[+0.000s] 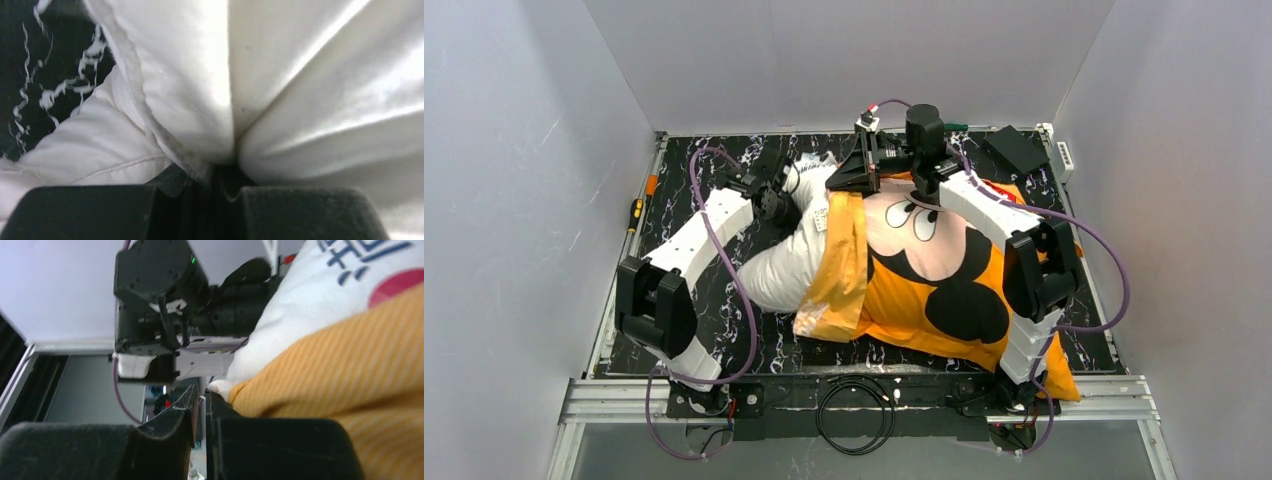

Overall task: Put the pillow into the pillowcase
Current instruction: Stuff the pillow into the pillowcase.

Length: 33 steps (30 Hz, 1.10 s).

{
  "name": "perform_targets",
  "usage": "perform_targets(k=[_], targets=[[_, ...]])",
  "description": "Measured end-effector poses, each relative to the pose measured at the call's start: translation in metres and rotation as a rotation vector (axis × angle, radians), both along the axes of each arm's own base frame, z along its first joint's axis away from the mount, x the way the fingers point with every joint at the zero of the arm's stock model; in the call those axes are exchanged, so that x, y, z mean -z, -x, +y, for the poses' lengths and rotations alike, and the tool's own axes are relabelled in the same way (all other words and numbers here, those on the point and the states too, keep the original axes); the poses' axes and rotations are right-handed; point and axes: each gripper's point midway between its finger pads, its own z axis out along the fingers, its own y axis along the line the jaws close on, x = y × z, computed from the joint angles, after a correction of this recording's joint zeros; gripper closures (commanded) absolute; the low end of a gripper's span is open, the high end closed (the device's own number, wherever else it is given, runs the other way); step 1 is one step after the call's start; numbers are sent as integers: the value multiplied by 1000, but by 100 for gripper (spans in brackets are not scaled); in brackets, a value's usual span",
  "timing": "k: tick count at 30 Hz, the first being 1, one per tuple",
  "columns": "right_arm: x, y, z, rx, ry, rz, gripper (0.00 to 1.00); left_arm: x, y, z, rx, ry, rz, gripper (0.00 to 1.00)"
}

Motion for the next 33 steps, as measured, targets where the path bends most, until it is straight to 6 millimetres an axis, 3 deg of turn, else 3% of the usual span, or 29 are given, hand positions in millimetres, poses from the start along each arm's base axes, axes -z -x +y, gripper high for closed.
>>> perform_targets(k=[3, 5, 7, 11, 16, 19, 27, 33], targets=[[28, -8, -2, 106, 170, 15, 62, 21, 26, 3, -47, 24, 58, 100], [35, -18, -6, 185, 275, -56, 53, 23, 41, 3, -63, 56, 74, 100], [34, -23, -16, 242, 367, -151, 46, 19, 59, -2, -48, 98, 97, 100], [19, -21, -40, 313, 497, -300, 45, 19, 75, -17, 0, 147, 145, 100], [-1, -12, -67, 360, 606, -398, 44, 22, 79, -24, 20, 171, 175, 100], [-2, -5, -82, 365, 684, -419, 43, 23, 78, -25, 22, 171, 179, 100], [27, 33, -124, 293, 888, -368, 40, 23, 78, -26, 26, 173, 185, 100], [42, 56, -129, 248, 921, -329, 42, 22, 77, -27, 30, 175, 185, 100]])
